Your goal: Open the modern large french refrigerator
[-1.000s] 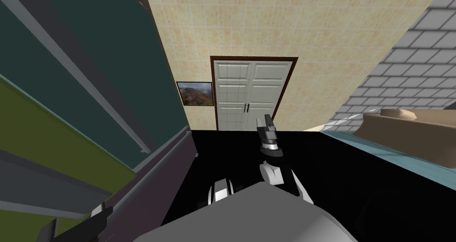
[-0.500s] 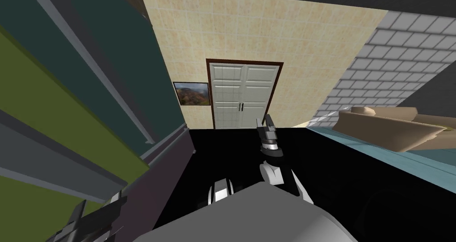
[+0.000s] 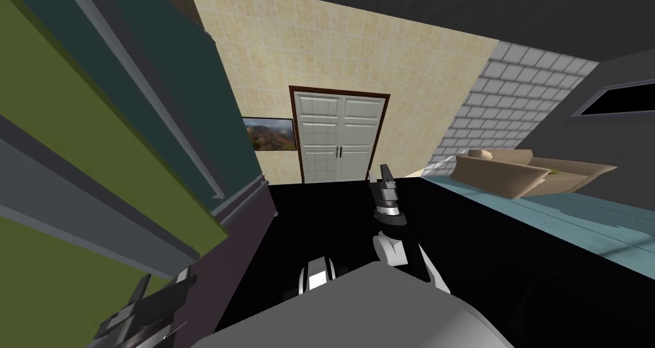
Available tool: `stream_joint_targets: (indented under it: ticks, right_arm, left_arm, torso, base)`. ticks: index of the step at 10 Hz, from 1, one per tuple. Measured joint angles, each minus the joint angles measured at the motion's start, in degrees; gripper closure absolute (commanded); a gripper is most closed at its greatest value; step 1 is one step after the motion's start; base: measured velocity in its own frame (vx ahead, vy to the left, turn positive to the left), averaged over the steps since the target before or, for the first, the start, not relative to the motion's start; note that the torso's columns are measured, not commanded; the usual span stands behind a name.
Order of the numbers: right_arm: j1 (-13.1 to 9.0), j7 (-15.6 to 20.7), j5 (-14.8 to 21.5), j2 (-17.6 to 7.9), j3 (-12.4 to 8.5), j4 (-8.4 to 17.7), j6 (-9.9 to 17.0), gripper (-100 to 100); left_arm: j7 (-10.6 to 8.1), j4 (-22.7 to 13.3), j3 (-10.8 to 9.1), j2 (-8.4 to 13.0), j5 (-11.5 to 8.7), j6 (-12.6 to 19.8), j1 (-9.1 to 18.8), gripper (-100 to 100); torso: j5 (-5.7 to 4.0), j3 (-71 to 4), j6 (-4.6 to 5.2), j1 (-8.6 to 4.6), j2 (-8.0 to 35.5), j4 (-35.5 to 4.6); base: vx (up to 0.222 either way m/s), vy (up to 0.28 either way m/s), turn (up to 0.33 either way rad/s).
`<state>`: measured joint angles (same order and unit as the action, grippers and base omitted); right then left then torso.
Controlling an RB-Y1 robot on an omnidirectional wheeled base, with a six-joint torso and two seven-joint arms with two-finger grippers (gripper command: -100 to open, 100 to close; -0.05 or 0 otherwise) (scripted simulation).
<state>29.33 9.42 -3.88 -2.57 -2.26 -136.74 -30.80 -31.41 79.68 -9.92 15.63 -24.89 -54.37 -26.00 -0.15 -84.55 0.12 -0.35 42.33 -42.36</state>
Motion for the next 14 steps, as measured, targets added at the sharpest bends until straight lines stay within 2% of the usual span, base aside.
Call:
stream_joint_targets:
  ticks: [3,5,6,8,10,11,13,14]
  right_arm:
    - [0.01,0.0,0.0,0.0,0.0,0.0,0.0,0]
    - [0.01,0.0,0.0,0.0,0.0,0.0,0.0,0]
    - [0.03,0.0,0.0,0.0,0.0,-0.01,0.0,0]
    - [0.0,0.0,0.0,-0.02,-0.02,0.0,0.0,0]
    - [0.01,0.0,0.0,-0.02,-0.02,0.0,0.0,0]
    - [0.0,0.0,0.0,-0.02,-0.02,0.0,0.0,0]
    - [0.02,0.0,0.0,-0.01,-0.02,0.0,0.0,0]
    - [0.01,0.0,0.0,-0.01,-0.01,0.0,0.0,0]
  left_arm:
    - [-2.11,1.56,3.19,1.34,1.59,-0.94,-1.91,100]
    - [-3.56,2.2,4.93,2.46,2.48,-1.63,-2.64,100]
    - [-3.72,2.09,5.27,2.41,2.62,-1.6,-2.85,100]
    - [-2.52,2.51,6.43,0.16,4.32,-0.44,-1.25,100]
    - [-1.58,2.11,7.89,-1.31,5.88,1.0,1.08,100]
    - [-1.36,1.01,8.56,-2.05,6.88,1.28,2.77,100]
    - [-0.18,1.46,10.12,-4.08,8.73,3.45,4.75,100]
    - [0.28,0.19,10.7,-5.01,9.59,3.54,6.62,100]
  torso:
    - [-0.06,-0.14,0.05,0.01,-0.17,0.0]
    - [-0.01,-0.07,0.24,-0.15,-0.12,0.02]
    - [-0.11,-0.28,0.0,0.02,-0.45,0.03]
    - [0.27,0.04,0.32,0.36,0.04,0.07]
    - [0.09,-0.08,-0.09,0.23,-0.13,0.08]
    - [0.17,0.01,-0.03,0.3,0.01,0.09]
    - [0.0,-0.03,-0.18,0.07,-0.04,0.0]
    - [0.03,-0.05,-0.02,0.0,-0.07,0.05]
  base:
    - [-0.218,0.006,-0.117]
    - [-0.168,0.011,-0.08]
    - [-0.152,0.085,-0.063]
    - [-0.271,0.168,-0.168]
    - [-0.243,0.153,-0.126]
    - [-0.302,0.185,-0.199]
    - [-0.233,0.115,-0.09]
    - [-0.261,0.121,-0.118]
